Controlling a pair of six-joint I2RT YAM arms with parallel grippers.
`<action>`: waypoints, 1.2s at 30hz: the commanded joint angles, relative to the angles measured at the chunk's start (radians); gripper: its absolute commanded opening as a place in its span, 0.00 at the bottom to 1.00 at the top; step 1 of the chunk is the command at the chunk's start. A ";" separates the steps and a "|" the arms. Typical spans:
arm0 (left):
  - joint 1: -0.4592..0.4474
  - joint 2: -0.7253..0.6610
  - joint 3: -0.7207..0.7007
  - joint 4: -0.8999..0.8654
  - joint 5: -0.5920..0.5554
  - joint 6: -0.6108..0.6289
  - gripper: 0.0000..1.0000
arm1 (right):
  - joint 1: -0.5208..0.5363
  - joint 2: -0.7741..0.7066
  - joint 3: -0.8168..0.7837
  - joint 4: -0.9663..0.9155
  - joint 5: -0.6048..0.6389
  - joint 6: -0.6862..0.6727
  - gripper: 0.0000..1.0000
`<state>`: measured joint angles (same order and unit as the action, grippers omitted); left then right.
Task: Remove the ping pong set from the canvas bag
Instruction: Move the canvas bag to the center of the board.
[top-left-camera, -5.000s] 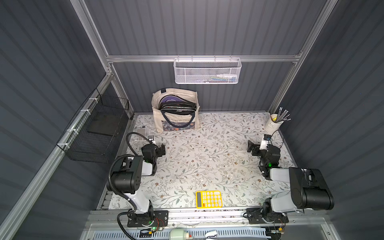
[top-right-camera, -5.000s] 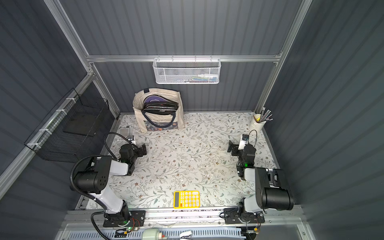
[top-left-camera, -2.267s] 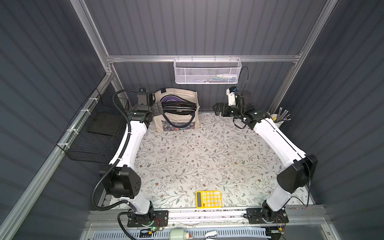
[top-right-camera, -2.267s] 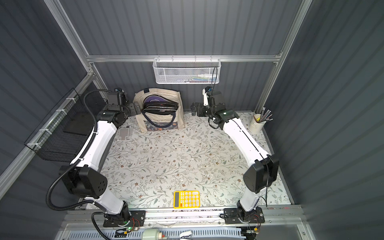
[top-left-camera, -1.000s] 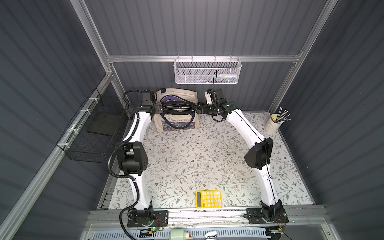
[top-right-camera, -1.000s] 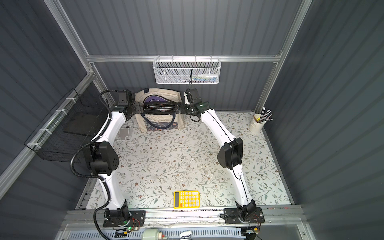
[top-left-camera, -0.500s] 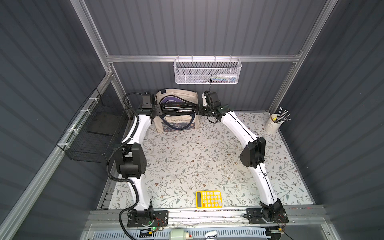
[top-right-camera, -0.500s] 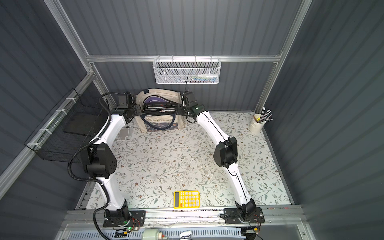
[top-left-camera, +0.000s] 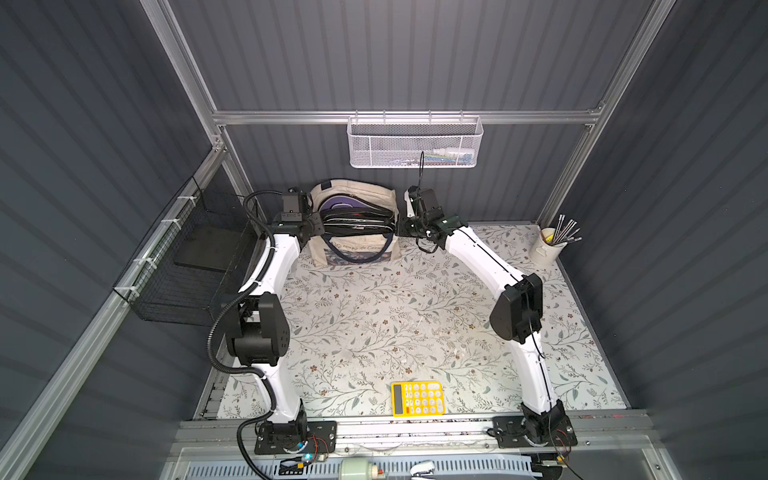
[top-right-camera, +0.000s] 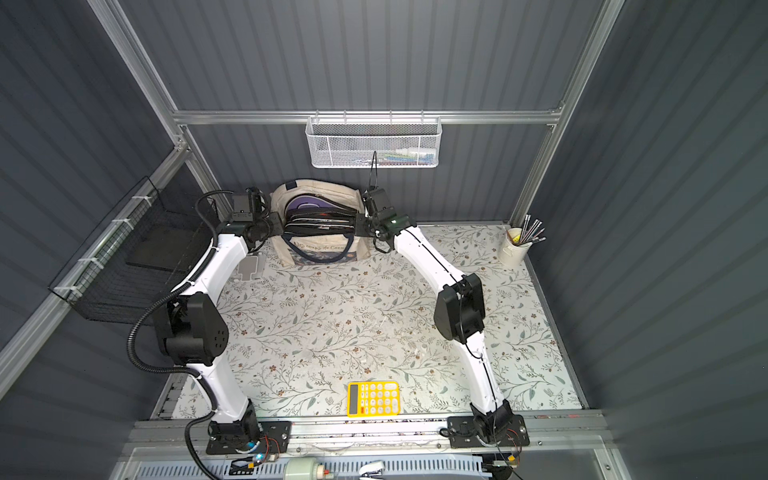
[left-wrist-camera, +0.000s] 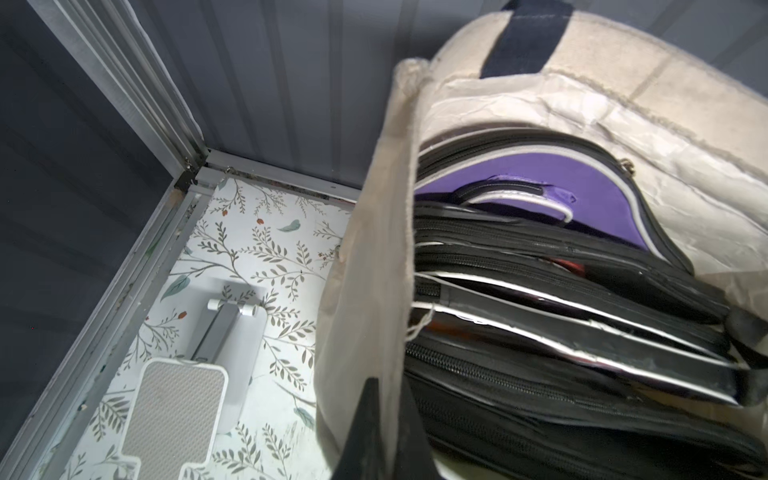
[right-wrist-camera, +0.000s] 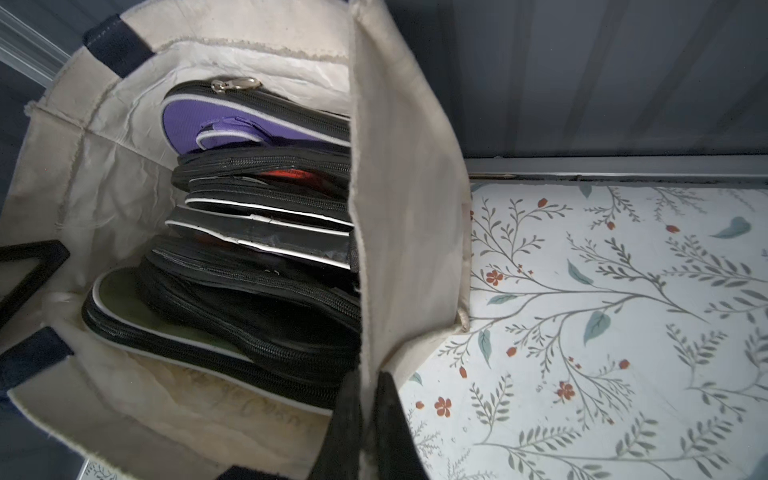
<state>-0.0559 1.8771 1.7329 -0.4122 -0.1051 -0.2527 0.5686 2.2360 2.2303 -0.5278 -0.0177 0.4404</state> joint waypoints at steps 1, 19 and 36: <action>0.008 -0.081 -0.017 -0.031 0.031 -0.021 0.00 | 0.010 -0.129 -0.068 0.008 0.024 -0.051 0.00; -0.020 -0.319 -0.214 -0.096 0.034 -0.003 0.00 | 0.031 -0.499 -0.587 0.082 -0.009 -0.032 0.00; -0.027 -0.509 -0.461 -0.089 0.009 -0.005 0.00 | 0.163 -0.652 -0.802 0.080 0.060 -0.014 0.00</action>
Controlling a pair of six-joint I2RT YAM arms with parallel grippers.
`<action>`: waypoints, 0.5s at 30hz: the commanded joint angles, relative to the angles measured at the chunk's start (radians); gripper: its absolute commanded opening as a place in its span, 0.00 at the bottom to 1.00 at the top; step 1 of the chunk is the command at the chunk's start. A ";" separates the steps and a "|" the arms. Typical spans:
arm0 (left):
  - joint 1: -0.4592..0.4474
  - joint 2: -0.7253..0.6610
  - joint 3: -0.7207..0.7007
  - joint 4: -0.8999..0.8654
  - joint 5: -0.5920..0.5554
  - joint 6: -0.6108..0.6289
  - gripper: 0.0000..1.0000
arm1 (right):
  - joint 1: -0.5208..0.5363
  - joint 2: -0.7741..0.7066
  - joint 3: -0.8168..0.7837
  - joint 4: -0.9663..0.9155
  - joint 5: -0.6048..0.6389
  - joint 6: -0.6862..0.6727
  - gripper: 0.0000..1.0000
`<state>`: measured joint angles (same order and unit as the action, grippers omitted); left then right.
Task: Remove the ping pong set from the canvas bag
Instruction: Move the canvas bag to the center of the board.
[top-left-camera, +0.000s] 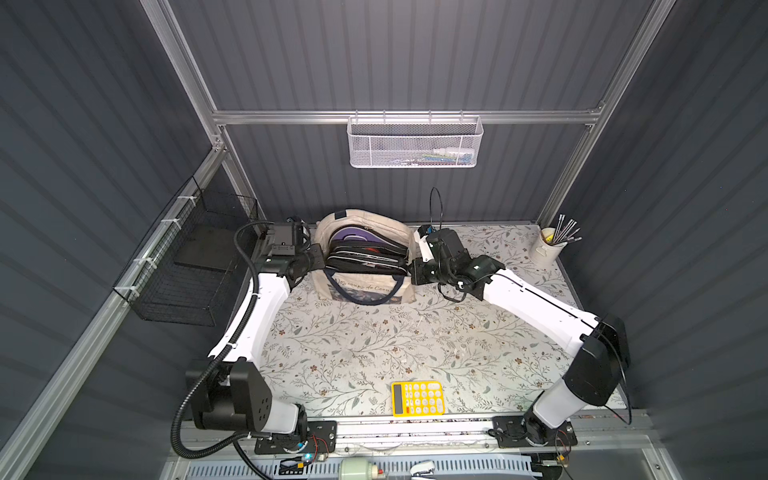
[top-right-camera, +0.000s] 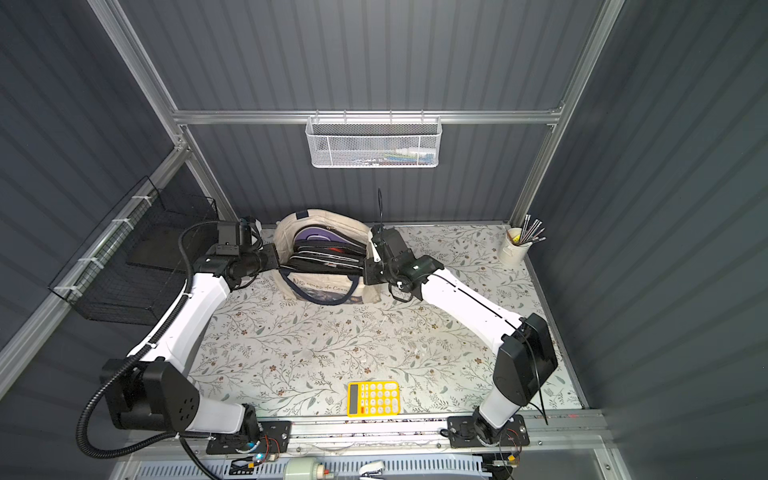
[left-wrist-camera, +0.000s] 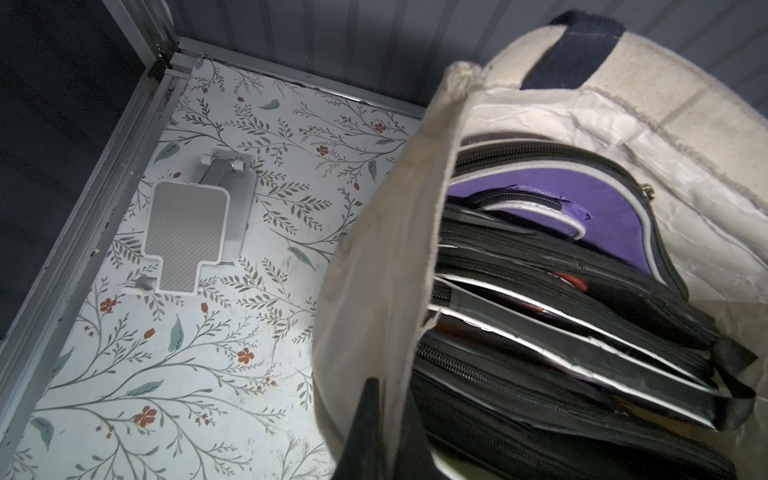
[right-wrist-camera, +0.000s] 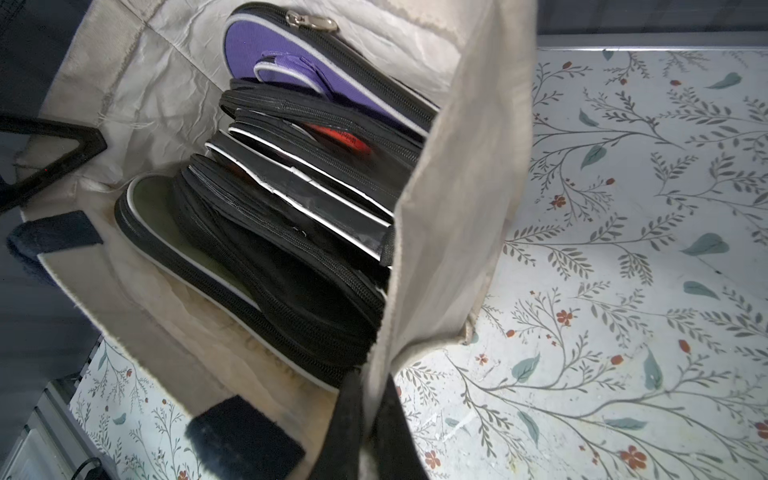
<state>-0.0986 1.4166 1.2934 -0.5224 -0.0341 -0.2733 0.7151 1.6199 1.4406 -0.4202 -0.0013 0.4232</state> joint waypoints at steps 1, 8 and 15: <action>0.016 -0.058 -0.031 0.024 -0.066 0.019 0.00 | 0.026 -0.040 -0.015 -0.030 0.047 0.003 0.00; 0.016 -0.107 -0.072 0.026 -0.089 0.031 0.00 | 0.070 -0.039 -0.040 -0.048 0.062 0.009 0.00; 0.016 -0.108 -0.109 0.058 -0.069 0.038 0.00 | 0.076 -0.059 -0.058 -0.045 0.100 -0.011 0.56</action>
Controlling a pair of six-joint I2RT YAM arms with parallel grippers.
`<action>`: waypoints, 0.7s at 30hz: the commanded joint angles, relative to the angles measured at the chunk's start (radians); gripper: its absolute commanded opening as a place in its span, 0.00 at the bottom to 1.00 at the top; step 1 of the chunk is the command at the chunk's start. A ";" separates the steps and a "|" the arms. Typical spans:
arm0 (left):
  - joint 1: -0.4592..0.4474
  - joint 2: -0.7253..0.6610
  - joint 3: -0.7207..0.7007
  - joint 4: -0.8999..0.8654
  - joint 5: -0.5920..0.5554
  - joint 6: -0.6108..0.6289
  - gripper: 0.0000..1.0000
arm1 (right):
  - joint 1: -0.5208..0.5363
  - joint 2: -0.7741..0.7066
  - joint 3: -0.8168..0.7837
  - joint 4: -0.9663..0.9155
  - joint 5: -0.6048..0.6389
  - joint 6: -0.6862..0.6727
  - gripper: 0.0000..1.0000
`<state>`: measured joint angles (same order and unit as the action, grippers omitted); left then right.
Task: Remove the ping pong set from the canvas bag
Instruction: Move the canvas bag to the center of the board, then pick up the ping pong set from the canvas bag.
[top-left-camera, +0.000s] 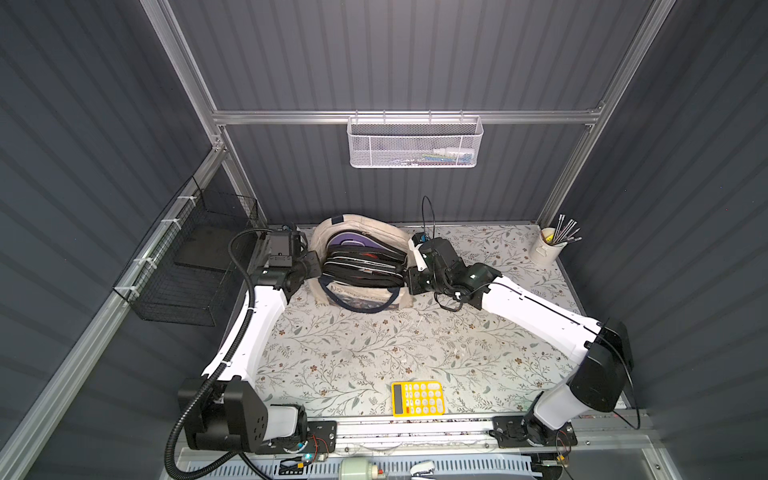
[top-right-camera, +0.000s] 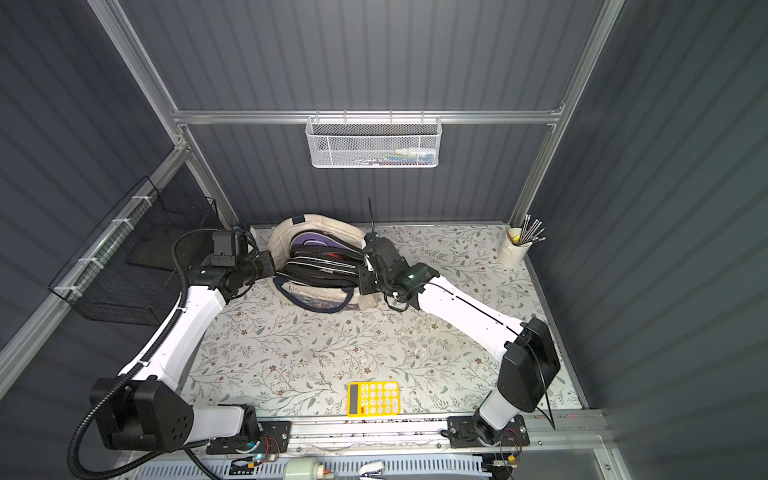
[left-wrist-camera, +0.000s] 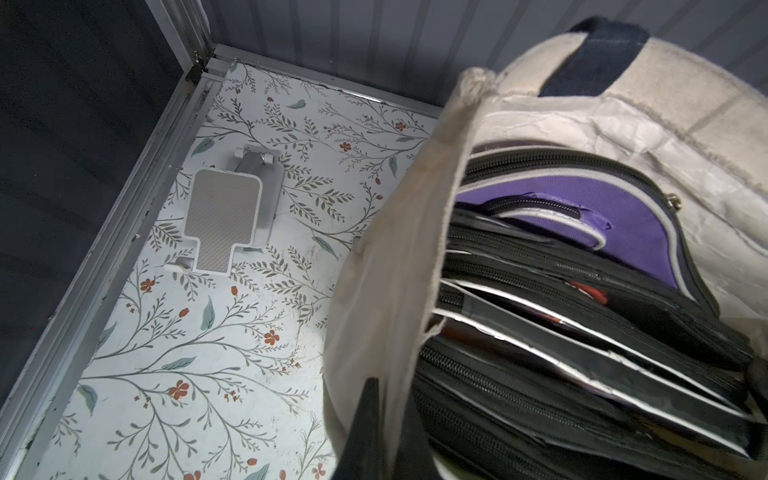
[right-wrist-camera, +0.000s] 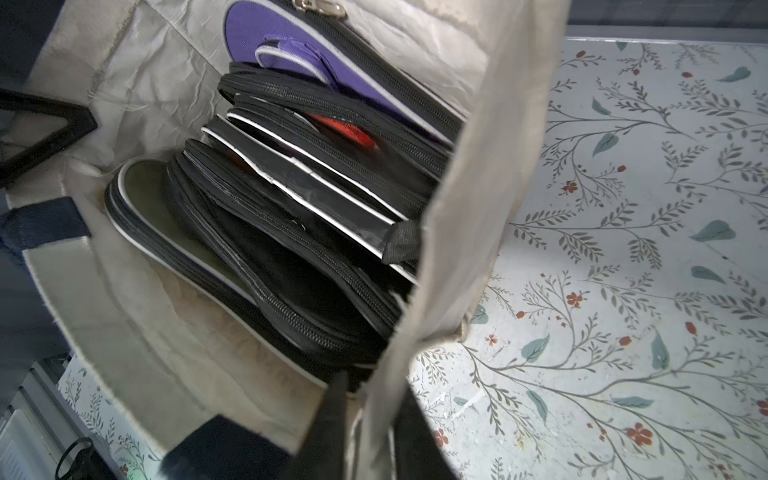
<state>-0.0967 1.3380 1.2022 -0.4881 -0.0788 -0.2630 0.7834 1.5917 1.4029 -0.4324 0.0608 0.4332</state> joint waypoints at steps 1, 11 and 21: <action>0.014 -0.032 -0.024 0.026 -0.023 0.031 0.00 | 0.008 -0.044 -0.024 -0.032 0.053 -0.034 0.65; 0.008 -0.074 -0.154 0.042 0.012 0.009 0.00 | 0.010 -0.160 0.048 0.035 0.075 -0.262 0.95; 0.003 -0.066 -0.158 0.034 -0.002 0.022 0.00 | 0.012 0.147 0.389 0.028 -0.257 -0.327 0.86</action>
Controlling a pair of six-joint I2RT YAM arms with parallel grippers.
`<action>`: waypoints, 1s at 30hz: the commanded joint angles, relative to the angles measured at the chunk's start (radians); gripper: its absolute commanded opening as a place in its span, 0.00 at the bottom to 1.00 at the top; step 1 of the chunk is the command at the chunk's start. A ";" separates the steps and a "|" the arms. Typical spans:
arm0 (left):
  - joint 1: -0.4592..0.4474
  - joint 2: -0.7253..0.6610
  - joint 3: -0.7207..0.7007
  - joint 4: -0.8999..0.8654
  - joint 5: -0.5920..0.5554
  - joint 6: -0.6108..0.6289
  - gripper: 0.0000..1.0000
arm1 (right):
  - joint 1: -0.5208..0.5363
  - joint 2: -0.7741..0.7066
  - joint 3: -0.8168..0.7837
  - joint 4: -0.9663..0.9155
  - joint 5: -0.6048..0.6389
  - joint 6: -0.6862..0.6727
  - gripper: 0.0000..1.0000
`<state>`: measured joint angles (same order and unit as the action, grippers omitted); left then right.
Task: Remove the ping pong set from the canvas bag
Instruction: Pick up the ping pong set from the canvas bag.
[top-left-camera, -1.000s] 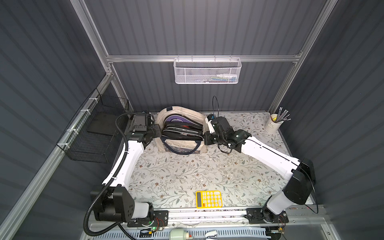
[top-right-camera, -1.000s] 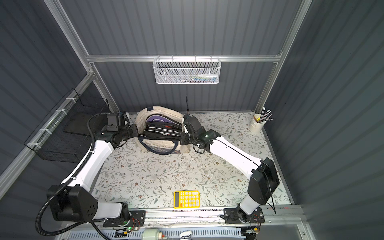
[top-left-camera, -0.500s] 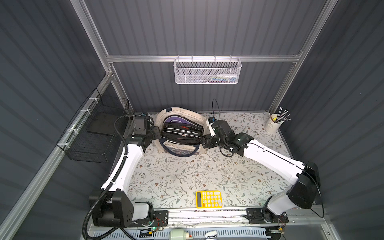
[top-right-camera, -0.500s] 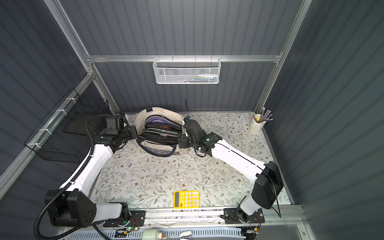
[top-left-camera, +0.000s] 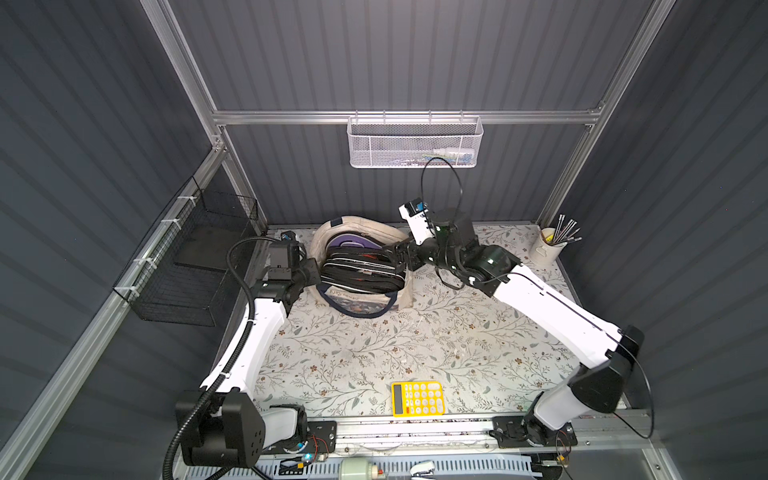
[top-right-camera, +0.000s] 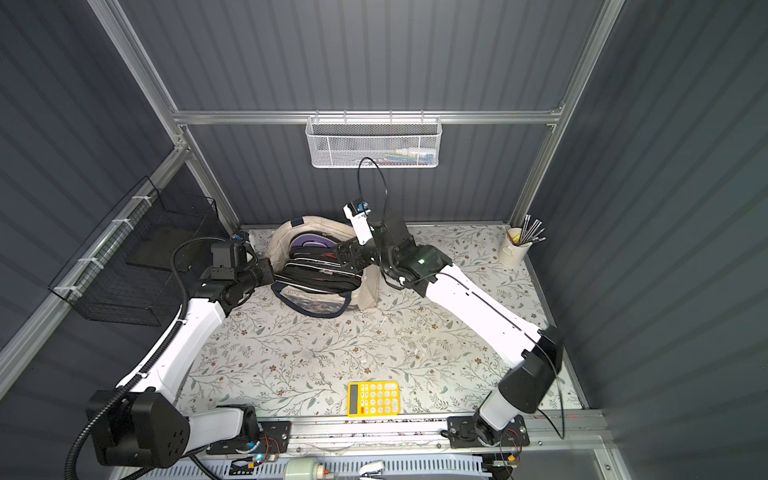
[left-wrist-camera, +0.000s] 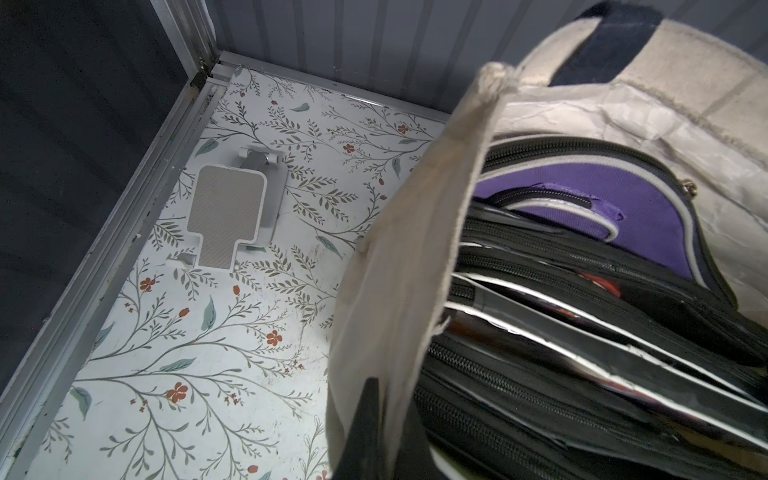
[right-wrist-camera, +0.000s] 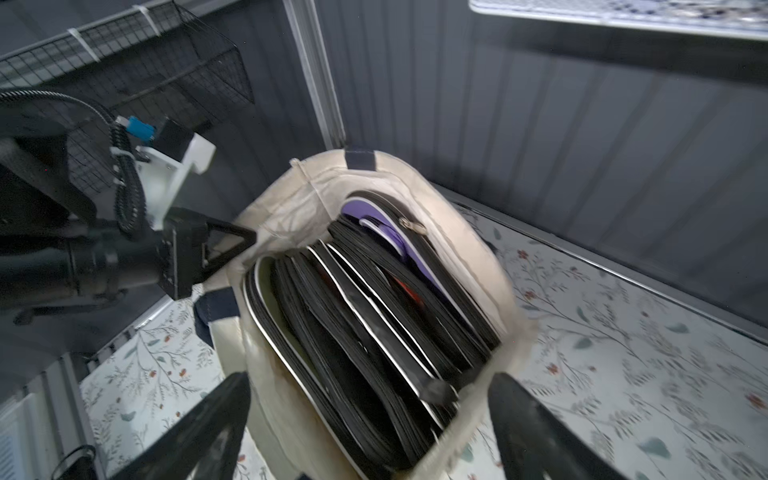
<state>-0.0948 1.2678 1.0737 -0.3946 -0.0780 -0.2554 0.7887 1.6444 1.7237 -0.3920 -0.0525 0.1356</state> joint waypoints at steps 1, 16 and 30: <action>0.001 0.004 -0.030 -0.058 -0.004 0.015 0.00 | 0.010 0.132 0.109 -0.023 -0.171 -0.026 0.85; 0.001 -0.021 -0.032 -0.049 0.001 0.026 0.00 | -0.016 0.543 0.544 -0.200 -0.189 -0.046 0.83; 0.001 -0.035 -0.042 -0.050 0.004 0.027 0.00 | -0.081 0.673 0.638 -0.169 -0.185 -0.027 0.86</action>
<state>-0.0948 1.2510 1.0531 -0.3798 -0.0780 -0.2440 0.7052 2.2955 2.3337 -0.5724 -0.2394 0.0982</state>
